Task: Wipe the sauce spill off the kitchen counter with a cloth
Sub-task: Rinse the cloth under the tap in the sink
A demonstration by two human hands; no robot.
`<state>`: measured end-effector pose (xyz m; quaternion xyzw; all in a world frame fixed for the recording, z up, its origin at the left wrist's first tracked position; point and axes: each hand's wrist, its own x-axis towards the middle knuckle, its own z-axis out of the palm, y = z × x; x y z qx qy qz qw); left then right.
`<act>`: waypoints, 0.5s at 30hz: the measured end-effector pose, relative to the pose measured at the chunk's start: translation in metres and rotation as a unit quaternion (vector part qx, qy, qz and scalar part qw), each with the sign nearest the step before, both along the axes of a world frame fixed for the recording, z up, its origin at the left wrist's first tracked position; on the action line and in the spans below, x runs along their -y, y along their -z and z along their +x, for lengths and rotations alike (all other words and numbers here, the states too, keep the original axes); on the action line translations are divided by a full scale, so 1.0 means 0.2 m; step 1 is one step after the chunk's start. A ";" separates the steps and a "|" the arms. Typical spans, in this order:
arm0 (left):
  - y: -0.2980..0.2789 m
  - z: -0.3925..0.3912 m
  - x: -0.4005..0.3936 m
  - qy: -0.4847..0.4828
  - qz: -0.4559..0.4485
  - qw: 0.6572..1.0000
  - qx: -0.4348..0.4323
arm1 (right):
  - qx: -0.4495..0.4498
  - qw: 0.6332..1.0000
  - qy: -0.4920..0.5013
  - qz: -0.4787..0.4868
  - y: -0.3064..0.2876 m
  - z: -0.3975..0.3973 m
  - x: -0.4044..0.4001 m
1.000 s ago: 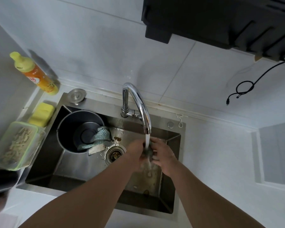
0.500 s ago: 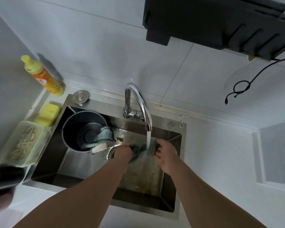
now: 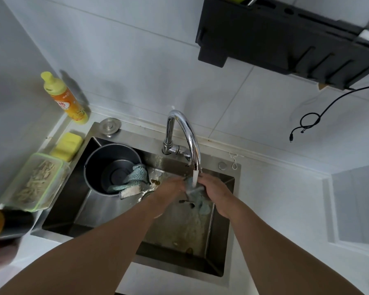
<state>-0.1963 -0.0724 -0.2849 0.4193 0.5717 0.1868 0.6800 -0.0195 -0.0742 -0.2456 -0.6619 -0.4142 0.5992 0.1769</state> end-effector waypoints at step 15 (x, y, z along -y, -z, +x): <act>-0.16 -0.06 -0.04 -0.127 0.052 0.990 -0.020 | 0.174 0.967 -0.187 0.012 -0.01 0.08 0.04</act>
